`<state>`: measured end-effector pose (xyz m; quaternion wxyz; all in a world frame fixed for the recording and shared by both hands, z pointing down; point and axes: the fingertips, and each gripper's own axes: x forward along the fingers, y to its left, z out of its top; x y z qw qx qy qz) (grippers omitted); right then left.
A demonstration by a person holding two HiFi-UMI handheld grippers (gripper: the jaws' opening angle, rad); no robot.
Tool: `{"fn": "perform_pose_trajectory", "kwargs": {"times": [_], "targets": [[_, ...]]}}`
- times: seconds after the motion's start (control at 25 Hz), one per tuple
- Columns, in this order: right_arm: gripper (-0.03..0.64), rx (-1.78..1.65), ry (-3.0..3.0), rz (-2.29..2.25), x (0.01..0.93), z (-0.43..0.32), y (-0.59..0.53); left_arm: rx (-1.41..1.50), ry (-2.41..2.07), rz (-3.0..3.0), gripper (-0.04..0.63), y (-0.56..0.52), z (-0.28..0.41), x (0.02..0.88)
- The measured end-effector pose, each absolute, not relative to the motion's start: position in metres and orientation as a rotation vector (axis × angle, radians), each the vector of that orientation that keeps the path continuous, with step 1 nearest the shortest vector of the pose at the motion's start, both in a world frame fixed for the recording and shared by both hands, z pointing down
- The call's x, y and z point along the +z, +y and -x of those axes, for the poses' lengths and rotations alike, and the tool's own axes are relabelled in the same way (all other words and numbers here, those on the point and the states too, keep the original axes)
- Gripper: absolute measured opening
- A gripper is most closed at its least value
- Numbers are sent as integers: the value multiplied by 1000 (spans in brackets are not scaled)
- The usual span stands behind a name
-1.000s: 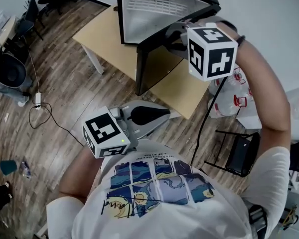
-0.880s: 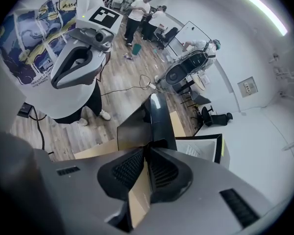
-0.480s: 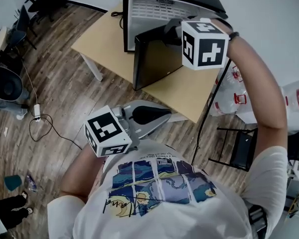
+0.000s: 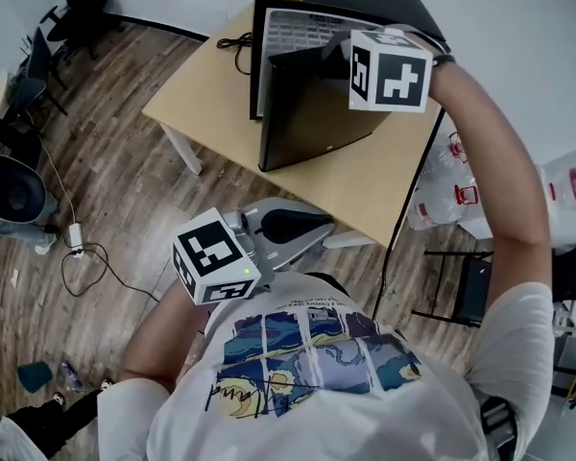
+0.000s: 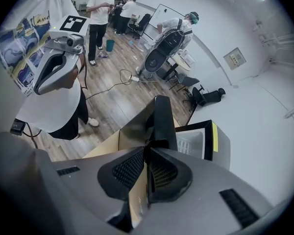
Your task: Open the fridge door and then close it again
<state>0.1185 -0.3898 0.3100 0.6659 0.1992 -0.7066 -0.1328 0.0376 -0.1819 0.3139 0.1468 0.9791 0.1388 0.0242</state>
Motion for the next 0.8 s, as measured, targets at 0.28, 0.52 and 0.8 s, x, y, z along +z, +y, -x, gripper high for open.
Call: {"fn": "perform_pose_trajectory", "kwargs": {"times": [0.28,0.52,0.8], "targets": [[37,-240,-1613,-511,309,-121,-428,60,424,-2831,9,-207,-31,313],[37,-205,-1638,-562,309,-126,-457,69,429,-2821,9,-222,-31,318],[37,-159,-1627,-612,307,-134,-485,68,438,-2803,9,-233,-30,321]]}}
